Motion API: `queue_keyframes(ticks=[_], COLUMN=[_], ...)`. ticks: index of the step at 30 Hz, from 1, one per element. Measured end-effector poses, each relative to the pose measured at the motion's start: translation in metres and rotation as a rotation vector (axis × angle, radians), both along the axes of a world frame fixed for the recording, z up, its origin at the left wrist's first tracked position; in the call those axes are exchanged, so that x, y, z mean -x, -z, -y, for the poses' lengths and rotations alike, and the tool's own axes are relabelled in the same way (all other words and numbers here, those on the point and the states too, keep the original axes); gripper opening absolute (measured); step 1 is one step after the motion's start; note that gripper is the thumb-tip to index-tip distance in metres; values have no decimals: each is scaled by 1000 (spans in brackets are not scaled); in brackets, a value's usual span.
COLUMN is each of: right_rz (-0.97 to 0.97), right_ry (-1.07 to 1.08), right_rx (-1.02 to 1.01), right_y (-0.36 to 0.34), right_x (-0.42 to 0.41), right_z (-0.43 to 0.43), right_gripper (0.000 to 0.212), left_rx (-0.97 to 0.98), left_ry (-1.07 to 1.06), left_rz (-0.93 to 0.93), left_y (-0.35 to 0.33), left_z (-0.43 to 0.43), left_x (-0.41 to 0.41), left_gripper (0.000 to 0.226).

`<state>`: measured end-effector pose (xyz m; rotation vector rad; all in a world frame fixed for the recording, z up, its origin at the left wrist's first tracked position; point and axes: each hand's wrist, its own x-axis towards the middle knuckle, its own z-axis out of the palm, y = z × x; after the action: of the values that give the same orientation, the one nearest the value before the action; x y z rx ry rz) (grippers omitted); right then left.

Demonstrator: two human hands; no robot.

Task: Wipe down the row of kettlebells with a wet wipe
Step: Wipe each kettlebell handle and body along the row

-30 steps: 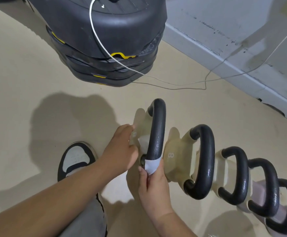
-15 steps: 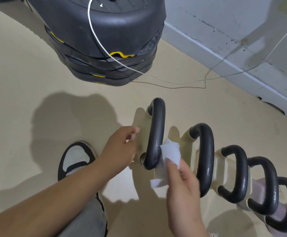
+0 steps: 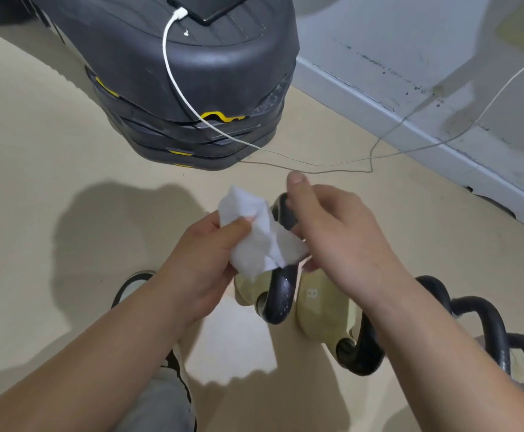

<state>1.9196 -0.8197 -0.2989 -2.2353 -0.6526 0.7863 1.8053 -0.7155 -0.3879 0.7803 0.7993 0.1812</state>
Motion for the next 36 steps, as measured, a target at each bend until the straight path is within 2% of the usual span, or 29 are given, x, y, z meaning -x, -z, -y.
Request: queue_keyframes(ticks=[2, 4, 5, 7, 9, 11, 13, 14, 18, 20, 23, 25, 28, 31, 34, 36], right_rz=[55, -54, -118, -200, -244, -275, -305, -325, -386, -390, -377, -388, -407, -408, -392, -366], right_ry=[112, 224, 279, 368, 438, 488, 517, 518, 499, 502, 515, 514, 508, 514, 501, 492], right_rx=[-37, -52, -55, -49, -53, -59, -67, -68, -61, -63, -72, -87, -96, -109, -121, -114], right_y=[3, 13, 19, 30, 42, 53, 60, 62, 68, 70, 70, 68, 67, 63, 61, 58], right_x=[-9, -18, -22, -28, -32, -35, -38, -39, -42, -45, -51, -53, -58, -61, -59, -54], right_z=[4, 9, 11, 14, 17, 19, 17, 17, 13, 11, 10, 12, 18, 22, 23, 23], right_gripper=[52, 44, 41, 35, 32, 29, 28, 27, 28, 28, 30, 32, 34, 35, 34, 34], left_rx=[-103, -278, -343, -456, -509, -317, 16, 103, 138, -17, -482, -690, -652, -649, -889, -1149], left_ry=[-169, -271, -280, -172, 63, 176, 122, 81, -6, 28, 184, 306, 604, 847, 937, 933], left_rz=[-153, -351, -407, -448, -458, -446, -386, -367, -399, -432, -503, -485, -443, -435, -391, -267], left_y=[6, 11, 12, 13, 22, 32, 36, 34, 31, 33, 29, 16, 4, -4, -14, -14], left_z=[-15, -27, -29, -24, -10, 3, 5, 4, -5, -7, -18, -27, -34, -34, -25, -15], left_x=[-2, -6, -9, -20, -38, -55, -69, -74, -87, -93, -103, -111, -127, -135, -133, -118], left_gripper=[19, 17, 24, 35, 37, 32, 29, 25, 22, 24, 30, 32, 32, 19, 14, 26])
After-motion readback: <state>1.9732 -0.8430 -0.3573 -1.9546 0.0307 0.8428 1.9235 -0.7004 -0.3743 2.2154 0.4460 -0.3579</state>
